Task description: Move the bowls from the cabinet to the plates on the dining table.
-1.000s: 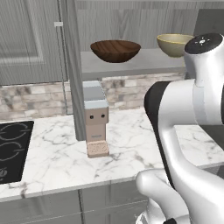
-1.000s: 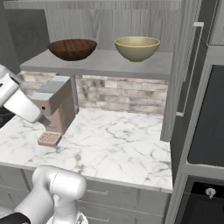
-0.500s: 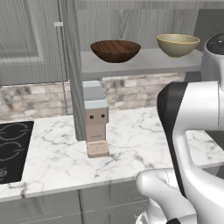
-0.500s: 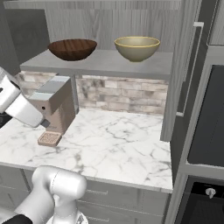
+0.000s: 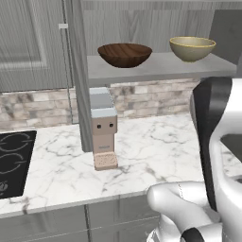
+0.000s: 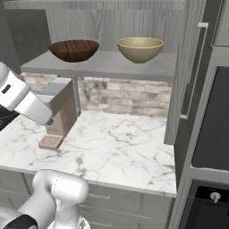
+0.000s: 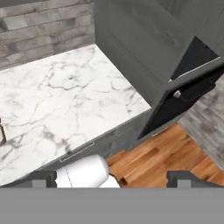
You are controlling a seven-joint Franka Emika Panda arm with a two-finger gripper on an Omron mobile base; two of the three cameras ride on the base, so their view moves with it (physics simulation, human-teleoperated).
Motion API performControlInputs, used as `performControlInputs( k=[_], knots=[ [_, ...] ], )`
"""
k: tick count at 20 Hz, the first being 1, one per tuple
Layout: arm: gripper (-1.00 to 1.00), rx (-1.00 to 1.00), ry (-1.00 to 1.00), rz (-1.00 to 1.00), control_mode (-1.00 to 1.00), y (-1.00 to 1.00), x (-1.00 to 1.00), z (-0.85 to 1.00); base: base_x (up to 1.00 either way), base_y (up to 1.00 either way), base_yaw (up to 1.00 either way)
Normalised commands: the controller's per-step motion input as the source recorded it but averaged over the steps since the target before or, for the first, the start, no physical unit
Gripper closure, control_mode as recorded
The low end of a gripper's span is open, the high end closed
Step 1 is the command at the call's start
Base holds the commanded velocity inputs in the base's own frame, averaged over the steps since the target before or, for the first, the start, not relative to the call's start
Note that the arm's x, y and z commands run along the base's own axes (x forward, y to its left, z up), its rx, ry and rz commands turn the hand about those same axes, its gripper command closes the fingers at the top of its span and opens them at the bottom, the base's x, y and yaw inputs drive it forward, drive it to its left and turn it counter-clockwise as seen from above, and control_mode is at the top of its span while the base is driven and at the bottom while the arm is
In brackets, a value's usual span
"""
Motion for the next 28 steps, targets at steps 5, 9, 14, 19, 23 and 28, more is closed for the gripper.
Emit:
performControlInputs(
  k=[5,9,14,19,23,28],
  knots=[
    [-1.00,0.16,-0.01,0.17,-1.00,0.07,0.08,-0.01,0.00,0.00,0.00],
    [-1.00,0.17,-0.02,0.14,-1.00,0.03,0.12,0.00,0.00,0.00,0.00],
    [-1.00,0.16,-0.01,0.11,-1.00,0.01,0.11,0.00,0.00,0.00,0.00],
    [-1.00,0.08,-0.02,0.10,-1.00,0.02,0.36,-0.34,0.00,0.00,0.00],
    [-1.00,0.05,-0.10,0.08,-1.00,0.01,0.53,-0.32,0.00,0.00,0.00],
    [-1.00,0.12,-0.24,0.08,-1.00,0.00,0.41,-0.08,0.00,0.00,0.00]
  ],
)
